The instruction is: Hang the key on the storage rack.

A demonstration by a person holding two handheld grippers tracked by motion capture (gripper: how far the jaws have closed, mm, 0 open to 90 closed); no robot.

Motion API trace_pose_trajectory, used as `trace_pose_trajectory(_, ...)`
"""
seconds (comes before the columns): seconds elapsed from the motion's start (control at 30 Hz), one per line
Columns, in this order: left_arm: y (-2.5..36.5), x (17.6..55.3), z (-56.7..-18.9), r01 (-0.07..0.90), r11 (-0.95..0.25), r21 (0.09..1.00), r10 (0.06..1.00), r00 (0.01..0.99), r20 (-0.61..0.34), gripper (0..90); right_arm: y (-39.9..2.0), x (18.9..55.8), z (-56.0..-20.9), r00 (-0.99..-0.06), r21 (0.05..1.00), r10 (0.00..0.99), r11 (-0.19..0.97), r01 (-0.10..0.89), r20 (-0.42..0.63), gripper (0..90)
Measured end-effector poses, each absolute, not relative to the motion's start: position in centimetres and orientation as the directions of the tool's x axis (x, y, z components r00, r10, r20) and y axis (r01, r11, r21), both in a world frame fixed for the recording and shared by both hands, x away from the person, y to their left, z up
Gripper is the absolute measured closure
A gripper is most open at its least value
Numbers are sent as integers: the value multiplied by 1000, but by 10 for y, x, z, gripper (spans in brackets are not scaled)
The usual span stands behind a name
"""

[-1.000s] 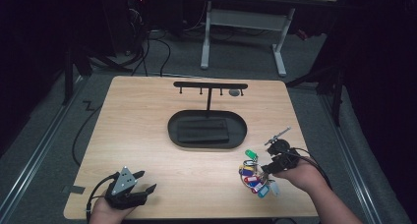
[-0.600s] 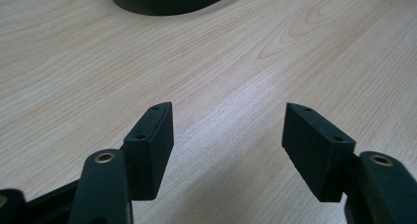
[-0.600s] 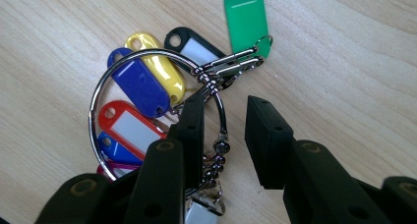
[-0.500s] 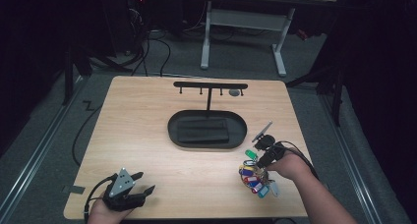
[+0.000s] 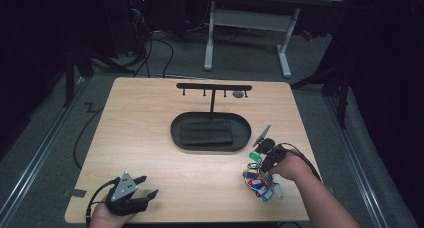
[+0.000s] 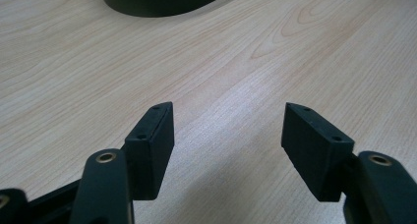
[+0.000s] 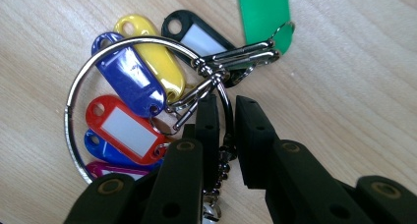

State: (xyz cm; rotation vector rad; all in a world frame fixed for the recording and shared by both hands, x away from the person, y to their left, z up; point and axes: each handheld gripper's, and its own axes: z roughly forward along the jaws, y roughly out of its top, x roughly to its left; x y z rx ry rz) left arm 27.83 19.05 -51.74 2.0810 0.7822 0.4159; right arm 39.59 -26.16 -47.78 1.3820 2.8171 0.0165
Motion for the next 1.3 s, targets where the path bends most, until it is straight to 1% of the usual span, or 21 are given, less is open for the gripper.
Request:
trace_pose_trajectory(0.07, 191, 278, -517, 378, -439, 815, 664, 748, 11, 378, -260, 396, -480, -616, -3, 788, 616, 788, -1, 820)
trace_pose_trajectory(0.1, 191, 278, -517, 378, -442, 814, 662, 749, 12, 379, -259, 396, -481, -631, -13, 776, 631, 775, 6, 848)
trace_pose_trajectory(0.17, 191, 278, -517, 375, -443, 815, 661, 750, 14, 379, -258, 396, -481, -631, -18, 776, 631, 776, 5, 854)
trace_pose_trajectory(0.2, 191, 278, -517, 375, -442, 815, 661, 750, 13, 379, -257, 394, -478, -646, -29, 764, 645, 763, 4, 860)
trace_pose_trajectory(0.33, 191, 277, -517, 375, -442, 815, 661, 750, 13, 380, -257, 389, -468, -663, -6, 748, 663, 748, -7, 860)
trace_pose_trajectory(0.43, 191, 277, -517, 372, -444, 815, 659, 752, 15, 380, -256, 385, -461, -646, 5, 764, 646, 764, -2, 860)
trace_pose_trajectory(0.5, 190, 276, -517, 368, -448, 815, 657, 754, 21, 380, -255, 381, -452, -654, 8, 757, 654, 757, -7, 860)
trace_pose_trajectory(0.6, 190, 276, -517, 368, -446, 816, 656, 754, 19, 380, -257, 379, -441, -690, 27, 723, 691, 723, -26, 860)
trace_pose_trajectory(0.67, 189, 276, -517, 367, -450, 814, 654, 756, 21, 380, -257, 377, -438, -682, 26, 731, 683, 730, -28, 860)
trace_pose_trajectory(0.7, 189, 276, -517, 366, -451, 814, 653, 757, 22, 380, -258, 376, -428, -679, 38, 733, 680, 732, -42, 860)
trace_pose_trajectory(1.07, 190, 277, -517, 363, -445, 819, 653, 757, 20, 379, -262, 369, -389, -664, 68, 743, 669, 740, -80, 871)
trace_pose_trajectory(1.3, 190, 277, -518, 361, -442, 821, 653, 757, 19, 378, -266, 366, -373, -651, 73, 756, 654, 753, -63, 873)
